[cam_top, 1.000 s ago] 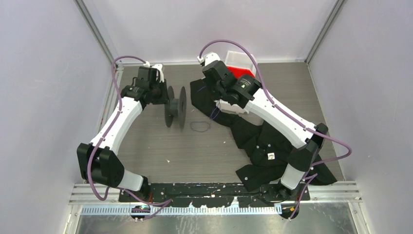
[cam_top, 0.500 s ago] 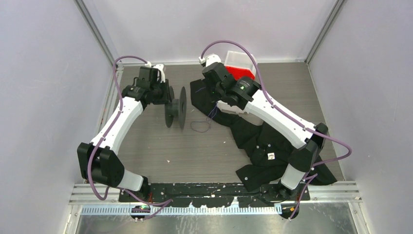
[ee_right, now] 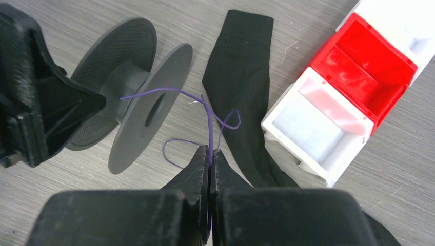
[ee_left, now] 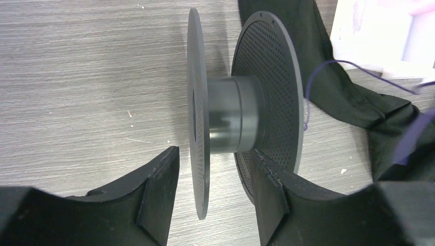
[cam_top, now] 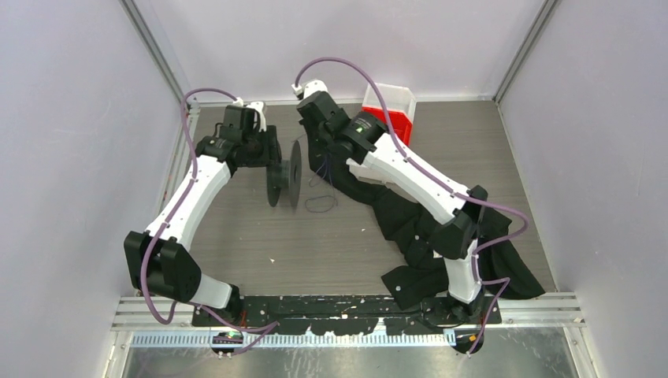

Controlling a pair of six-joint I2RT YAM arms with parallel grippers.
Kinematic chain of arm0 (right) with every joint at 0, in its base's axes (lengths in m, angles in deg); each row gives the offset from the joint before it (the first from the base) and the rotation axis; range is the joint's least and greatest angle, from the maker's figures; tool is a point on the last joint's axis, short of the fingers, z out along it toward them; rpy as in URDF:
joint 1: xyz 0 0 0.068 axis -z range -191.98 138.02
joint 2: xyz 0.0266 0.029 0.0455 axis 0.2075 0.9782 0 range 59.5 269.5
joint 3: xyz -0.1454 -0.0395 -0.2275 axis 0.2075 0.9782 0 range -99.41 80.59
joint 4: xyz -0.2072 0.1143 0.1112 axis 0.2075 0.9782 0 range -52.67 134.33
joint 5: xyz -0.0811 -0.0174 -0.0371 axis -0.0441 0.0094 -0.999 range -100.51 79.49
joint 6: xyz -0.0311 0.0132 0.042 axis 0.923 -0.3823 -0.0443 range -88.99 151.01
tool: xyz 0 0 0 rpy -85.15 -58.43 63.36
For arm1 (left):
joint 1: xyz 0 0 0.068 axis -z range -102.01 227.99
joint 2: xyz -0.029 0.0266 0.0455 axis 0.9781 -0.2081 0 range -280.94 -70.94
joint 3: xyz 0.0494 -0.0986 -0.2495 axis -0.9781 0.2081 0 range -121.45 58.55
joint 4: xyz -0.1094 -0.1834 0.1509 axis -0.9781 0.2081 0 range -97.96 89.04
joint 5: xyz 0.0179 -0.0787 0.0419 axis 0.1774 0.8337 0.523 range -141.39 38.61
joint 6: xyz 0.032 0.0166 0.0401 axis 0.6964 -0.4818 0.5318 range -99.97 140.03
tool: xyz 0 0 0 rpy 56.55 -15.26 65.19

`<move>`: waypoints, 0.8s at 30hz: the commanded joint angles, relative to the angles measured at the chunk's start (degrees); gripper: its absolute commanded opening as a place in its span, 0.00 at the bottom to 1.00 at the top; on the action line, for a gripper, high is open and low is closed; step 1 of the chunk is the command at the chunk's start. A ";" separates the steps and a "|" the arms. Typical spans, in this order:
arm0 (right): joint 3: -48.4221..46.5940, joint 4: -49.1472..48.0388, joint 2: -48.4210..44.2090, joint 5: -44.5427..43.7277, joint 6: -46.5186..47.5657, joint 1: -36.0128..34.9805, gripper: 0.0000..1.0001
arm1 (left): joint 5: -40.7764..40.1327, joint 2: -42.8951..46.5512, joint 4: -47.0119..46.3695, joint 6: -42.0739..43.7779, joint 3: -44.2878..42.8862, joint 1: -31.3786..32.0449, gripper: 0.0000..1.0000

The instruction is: Wrap the cables

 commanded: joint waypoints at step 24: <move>-12.72 1.19 11.52 -4.37 5.73 -4.41 0.00 | 5.74 0.92 3.32 -4.06 -3.26 -4.12 0.61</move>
